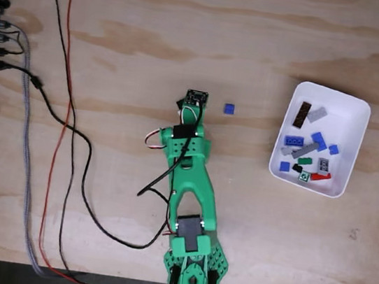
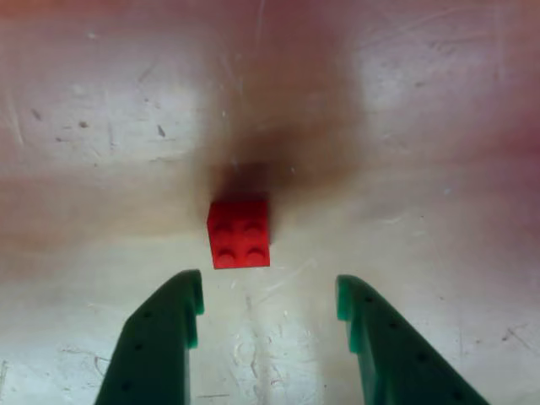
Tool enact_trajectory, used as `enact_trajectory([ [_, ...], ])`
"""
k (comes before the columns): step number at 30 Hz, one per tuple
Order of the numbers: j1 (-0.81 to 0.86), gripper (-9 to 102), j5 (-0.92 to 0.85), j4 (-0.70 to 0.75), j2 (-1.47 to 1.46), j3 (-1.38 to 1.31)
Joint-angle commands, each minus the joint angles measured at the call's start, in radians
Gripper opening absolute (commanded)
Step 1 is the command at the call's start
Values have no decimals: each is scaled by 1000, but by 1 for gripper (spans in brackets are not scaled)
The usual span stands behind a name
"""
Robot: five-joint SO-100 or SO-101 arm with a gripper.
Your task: Put all lego bricks in the bin.
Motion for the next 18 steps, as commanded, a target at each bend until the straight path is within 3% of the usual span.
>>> enact_trajectory([
  [1, 0, 19, -5, -41, -9, -28],
  [8, -32, 19, 12, -164, -20, 44],
  [12, -55, 12, 12, -196, -21, 80],
  [14, -60, 0, 15, -213, -25, 87],
  [18, -58, 0, 18, -216, -20, 95],
])
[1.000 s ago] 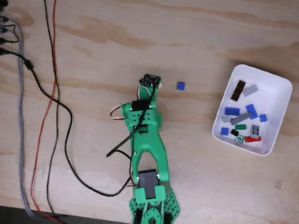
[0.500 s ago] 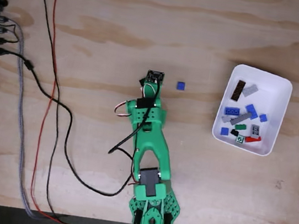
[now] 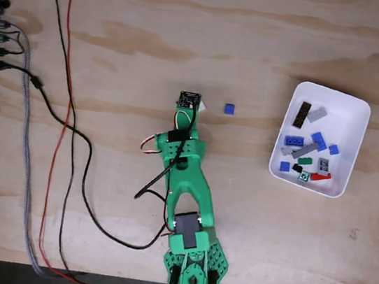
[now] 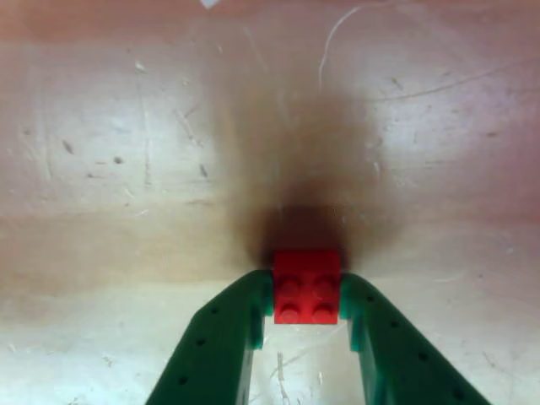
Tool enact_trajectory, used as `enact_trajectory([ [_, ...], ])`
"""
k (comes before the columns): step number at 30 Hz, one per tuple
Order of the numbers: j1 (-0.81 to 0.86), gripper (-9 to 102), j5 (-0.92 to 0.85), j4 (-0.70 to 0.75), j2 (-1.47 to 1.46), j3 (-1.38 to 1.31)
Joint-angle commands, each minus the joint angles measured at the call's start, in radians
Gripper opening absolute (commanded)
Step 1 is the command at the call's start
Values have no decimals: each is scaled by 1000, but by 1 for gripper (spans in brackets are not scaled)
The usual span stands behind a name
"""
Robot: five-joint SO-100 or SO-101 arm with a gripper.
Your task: Put all lego bricks in the bin.
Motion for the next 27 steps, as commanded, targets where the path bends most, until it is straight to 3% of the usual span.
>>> enact_trajectory([
  [1, 0, 0, 21, -17, 20, -5],
  [6, 114, 0, 273, -11, 318, -137],
  [9, 377, 0, 425, 5, 420, -362],
  [14, 744, 0, 453, -72, 167, -466],
  [24, 973, 0, 430, -72, -58, -499],
  [26, 969, 9, 428, -60, -69, -500],
  [27, 968, 22, 433, -57, -69, -502],
])
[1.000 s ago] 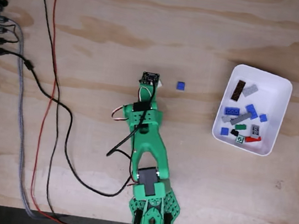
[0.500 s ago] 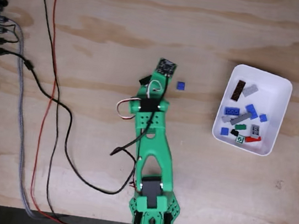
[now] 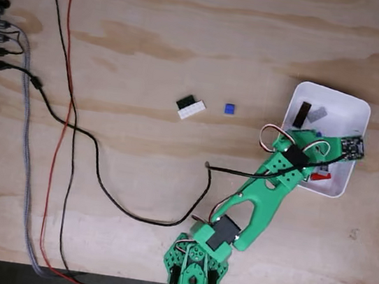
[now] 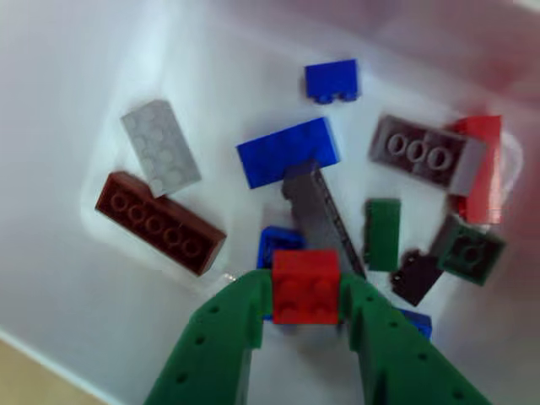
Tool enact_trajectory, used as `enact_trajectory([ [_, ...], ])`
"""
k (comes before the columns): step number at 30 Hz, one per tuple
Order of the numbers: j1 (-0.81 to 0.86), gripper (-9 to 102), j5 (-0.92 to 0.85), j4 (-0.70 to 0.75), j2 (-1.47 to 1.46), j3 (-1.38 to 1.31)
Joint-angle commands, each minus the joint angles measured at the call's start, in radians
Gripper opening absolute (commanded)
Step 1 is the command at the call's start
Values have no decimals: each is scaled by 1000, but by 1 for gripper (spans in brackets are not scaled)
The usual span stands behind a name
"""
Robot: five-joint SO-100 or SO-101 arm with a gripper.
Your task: Put all lego bricks in the bin.
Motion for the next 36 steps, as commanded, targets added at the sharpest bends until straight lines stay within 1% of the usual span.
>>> enact_trajectory([
  [1, 12, 26, 21, 25, 23, -98],
  [4, 12, 31, 77, 28, 92, -107],
  [7, -34, 30, 121, 31, 219, -84],
  [8, -63, 29, 140, 43, 259, -86],
  [11, -215, 26, 173, 153, 316, -118],
  [14, -391, 22, 221, 235, 178, -166],
  [16, -477, 22, 282, 247, 32, -192],
  [19, -557, 23, 385, 179, -150, -190],
  [23, -640, 23, 511, 107, -284, -178],
  [29, -683, 22, 630, 109, -367, -249],
  [34, -652, 21, 626, 115, -367, -275],
  [36, -617, 19, 618, 121, -370, -284],
])
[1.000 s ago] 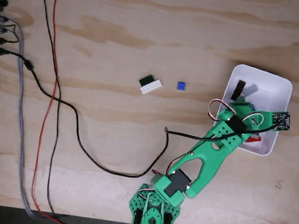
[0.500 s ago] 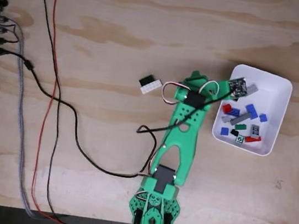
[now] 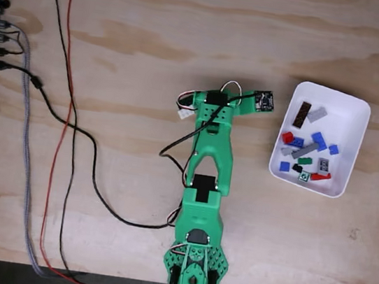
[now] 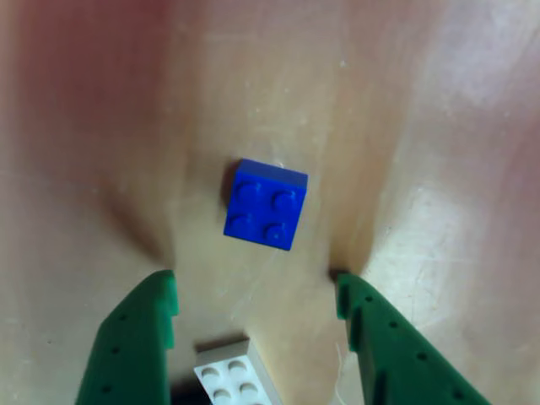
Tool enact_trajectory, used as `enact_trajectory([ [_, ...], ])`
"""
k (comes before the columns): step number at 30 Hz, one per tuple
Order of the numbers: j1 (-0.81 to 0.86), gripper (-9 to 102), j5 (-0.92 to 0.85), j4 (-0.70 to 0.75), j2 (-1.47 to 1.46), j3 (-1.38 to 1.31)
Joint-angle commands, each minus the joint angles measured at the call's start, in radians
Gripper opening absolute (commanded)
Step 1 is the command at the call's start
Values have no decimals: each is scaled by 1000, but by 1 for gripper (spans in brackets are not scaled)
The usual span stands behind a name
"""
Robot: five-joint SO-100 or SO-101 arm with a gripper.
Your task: Put all lego bricks in the bin.
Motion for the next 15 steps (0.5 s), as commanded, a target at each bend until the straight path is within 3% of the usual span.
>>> enact_trajectory([
  [1, 69, 18, -6, -2, 2, -69],
  [7, 146, 12, -38, -41, -29, -46],
  [12, 132, 0, -60, -48, -21, -28],
  [15, 109, 0, -61, -63, 11, 6],
])
